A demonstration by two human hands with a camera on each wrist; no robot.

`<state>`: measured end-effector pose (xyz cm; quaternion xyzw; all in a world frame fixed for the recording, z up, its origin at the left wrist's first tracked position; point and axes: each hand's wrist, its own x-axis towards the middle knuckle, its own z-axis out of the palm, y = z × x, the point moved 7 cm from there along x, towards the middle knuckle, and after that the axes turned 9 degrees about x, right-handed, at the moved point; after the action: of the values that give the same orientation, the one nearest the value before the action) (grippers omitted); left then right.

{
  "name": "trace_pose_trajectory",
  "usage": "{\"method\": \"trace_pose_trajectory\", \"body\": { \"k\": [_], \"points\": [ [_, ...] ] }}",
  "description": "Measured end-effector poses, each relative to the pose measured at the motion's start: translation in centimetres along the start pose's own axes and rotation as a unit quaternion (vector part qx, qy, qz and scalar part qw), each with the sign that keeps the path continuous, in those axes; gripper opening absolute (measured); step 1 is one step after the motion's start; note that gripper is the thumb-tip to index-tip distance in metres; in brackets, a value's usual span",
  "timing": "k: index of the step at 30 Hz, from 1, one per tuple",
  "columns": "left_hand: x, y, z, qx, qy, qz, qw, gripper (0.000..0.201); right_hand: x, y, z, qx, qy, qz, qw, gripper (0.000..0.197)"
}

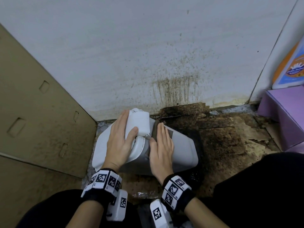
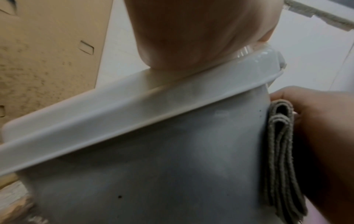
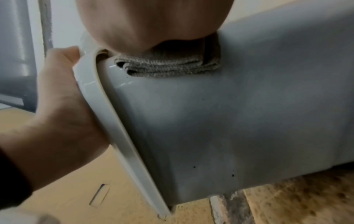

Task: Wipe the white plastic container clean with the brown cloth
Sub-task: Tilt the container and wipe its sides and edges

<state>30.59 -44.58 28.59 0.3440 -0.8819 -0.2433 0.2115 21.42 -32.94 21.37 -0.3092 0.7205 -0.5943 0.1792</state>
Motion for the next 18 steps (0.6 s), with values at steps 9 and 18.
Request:
{"method": "trace_pose_trajectory", "body": {
  "k": [9,18],
  "points": [
    [0.3,0.3,0.3,-0.001,-0.002,-0.001,1.0,0.077,0.7,0.4,-0.8,0.046,-0.007,0.031,0.998,0.064],
    [1.0,1.3,0.9,0.014,-0.004,0.005,1.0,0.08,1.2,2.0,-3.0,0.197,0.035,0.115,0.973,0.046]
  ]
}}
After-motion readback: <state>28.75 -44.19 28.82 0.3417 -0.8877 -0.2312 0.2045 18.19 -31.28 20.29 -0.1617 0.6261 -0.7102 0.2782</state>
